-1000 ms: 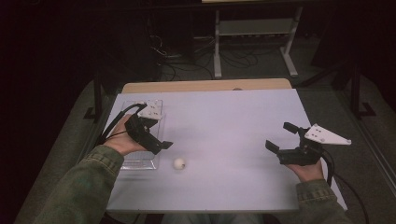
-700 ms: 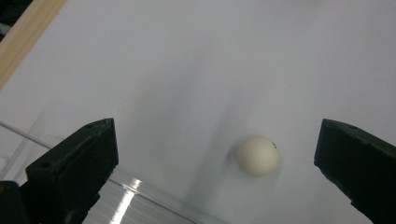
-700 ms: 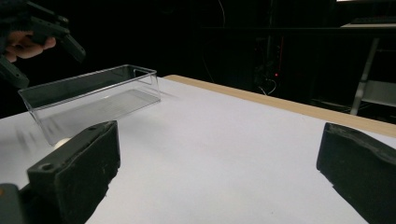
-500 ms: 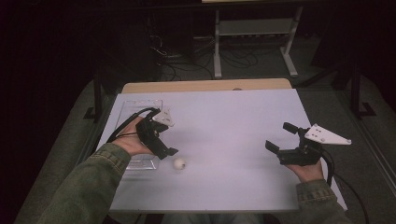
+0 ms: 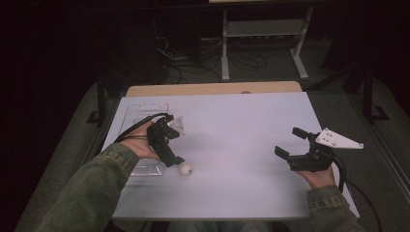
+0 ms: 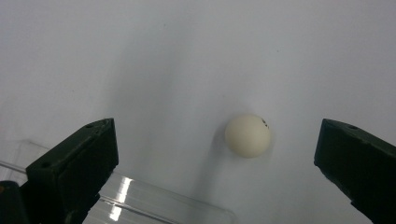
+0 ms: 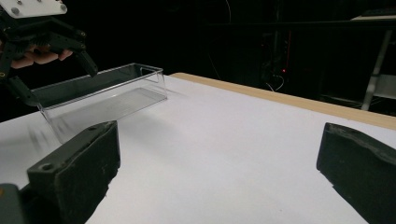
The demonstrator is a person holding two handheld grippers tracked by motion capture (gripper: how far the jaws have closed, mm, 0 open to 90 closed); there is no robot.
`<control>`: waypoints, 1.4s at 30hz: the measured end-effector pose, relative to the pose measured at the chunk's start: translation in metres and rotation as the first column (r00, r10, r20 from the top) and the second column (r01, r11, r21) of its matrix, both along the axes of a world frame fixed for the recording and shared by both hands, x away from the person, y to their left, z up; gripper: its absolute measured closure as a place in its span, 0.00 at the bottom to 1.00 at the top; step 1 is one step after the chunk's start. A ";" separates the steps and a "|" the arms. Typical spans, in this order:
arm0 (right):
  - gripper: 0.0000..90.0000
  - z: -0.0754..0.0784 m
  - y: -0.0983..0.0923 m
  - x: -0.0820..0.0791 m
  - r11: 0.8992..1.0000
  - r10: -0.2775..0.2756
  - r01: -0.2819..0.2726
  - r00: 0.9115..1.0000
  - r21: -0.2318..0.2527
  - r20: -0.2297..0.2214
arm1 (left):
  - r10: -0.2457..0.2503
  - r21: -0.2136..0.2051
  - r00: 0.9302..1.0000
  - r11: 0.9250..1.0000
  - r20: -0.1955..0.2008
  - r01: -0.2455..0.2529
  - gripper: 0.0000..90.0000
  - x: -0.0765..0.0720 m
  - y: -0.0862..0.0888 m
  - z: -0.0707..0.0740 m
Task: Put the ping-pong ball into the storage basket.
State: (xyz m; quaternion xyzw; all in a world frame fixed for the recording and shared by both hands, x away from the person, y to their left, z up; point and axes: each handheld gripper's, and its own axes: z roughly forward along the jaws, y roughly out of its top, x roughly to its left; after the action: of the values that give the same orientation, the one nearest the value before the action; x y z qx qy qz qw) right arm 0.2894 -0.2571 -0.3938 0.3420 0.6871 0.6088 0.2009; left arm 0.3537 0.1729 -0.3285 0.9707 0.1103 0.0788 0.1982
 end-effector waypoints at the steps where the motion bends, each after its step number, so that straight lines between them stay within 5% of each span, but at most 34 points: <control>1: 0.00 0.000 0.000 0.000 1.000 -0.001 0.001 1.000 -0.001 0.001 | -0.006 0.001 1.000 1.000 -0.002 0.006 0.00 0.000 0.000 0.000; 4: 0.00 0.001 0.000 0.000 1.000 0.001 -0.001 1.000 0.000 0.001 | -0.019 -0.006 1.000 1.000 -0.010 0.019 0.00 0.000 -0.001 -0.001; 7: 0.00 0.001 -0.002 0.000 1.000 -0.005 0.005 1.000 0.006 0.001 | -0.040 0.045 0.999 0.998 -0.025 0.041 0.00 -0.001 -0.003 -0.007; 34: 0.00 -0.001 -0.001 0.000 1.000 0.012 -0.012 1.000 -0.003 -0.018 | -0.074 0.069 0.996 0.995 -0.054 0.078 0.00 -0.007 -0.014 -0.037; 42: 0.00 -0.002 -0.001 0.000 1.000 0.019 -0.019 1.000 -0.004 -0.022 | -0.091 0.089 0.992 0.991 -0.091 0.100 0.00 -0.009 -0.017 -0.048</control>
State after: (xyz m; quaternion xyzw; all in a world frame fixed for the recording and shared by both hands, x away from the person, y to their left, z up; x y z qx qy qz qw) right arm 0.2895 -0.2581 -0.3958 0.3418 0.6937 0.6054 0.1883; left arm 0.3445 0.1556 -0.3769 0.9856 0.0684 0.0320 0.1510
